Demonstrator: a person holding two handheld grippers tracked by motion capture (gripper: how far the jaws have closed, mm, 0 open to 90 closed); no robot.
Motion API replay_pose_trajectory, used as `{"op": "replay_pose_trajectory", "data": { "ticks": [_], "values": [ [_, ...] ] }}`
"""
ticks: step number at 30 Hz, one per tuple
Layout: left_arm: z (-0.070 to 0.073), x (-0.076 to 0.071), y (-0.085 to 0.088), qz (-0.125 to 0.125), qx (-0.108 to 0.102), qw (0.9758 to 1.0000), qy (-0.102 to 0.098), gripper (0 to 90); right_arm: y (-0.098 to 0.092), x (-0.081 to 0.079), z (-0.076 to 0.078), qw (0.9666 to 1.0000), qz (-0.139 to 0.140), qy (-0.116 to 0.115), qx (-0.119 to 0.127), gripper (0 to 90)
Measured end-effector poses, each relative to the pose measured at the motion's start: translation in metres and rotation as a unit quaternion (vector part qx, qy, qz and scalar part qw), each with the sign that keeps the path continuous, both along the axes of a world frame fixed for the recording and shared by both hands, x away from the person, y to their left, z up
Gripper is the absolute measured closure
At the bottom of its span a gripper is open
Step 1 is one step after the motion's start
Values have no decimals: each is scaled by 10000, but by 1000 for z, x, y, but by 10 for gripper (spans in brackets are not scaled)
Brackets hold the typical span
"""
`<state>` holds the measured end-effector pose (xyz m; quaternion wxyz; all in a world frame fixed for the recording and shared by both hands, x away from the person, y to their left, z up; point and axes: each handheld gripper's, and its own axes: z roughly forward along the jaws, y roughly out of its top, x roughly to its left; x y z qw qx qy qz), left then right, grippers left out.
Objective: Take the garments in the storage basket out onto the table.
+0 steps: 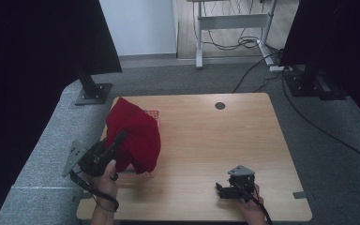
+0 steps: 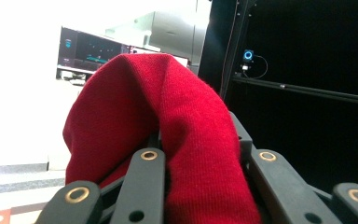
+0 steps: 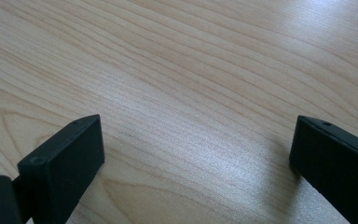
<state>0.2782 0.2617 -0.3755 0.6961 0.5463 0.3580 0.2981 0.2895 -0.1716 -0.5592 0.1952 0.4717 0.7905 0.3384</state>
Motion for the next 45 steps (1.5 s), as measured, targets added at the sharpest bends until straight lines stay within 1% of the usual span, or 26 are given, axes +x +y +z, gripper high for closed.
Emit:
{"op": "replay_pose_trajectory", "data": {
  "ticks": [3,6,9,16,18,27,38,42,45],
  "values": [
    [0,1,0,-21,-43,10000,22,742,0,0,0,10000,-2,3,1,28],
    [1,2,-2,-23,-29,10000,28,742,0,0,0,10000,-2,3,2,28],
    [2,4,-3,-34,-63,10000,29,742,0,0,0,10000,-1,1,2,28],
    [7,3,-11,-123,-87,9999,-34,742,0,0,0,10000,-2,4,3,28],
    [8,3,-14,-144,-63,9999,-46,742,0,0,0,10000,-1,2,2,28],
    [8,6,-25,-263,-57,9996,-17,742,0,0,0,10000,1,1,1,28],
    [8,6,-33,-333,-69,9994,6,741,0,0,0,10000,0,3,2,28],
    [7,8,-35,-332,-115,9994,54,741,0,0,0,10000,0,2,0,28],
    [7,9,-37,-350,-97,9993,68,741,0,0,0,10000,-1,3,1,28]
  ]
}}
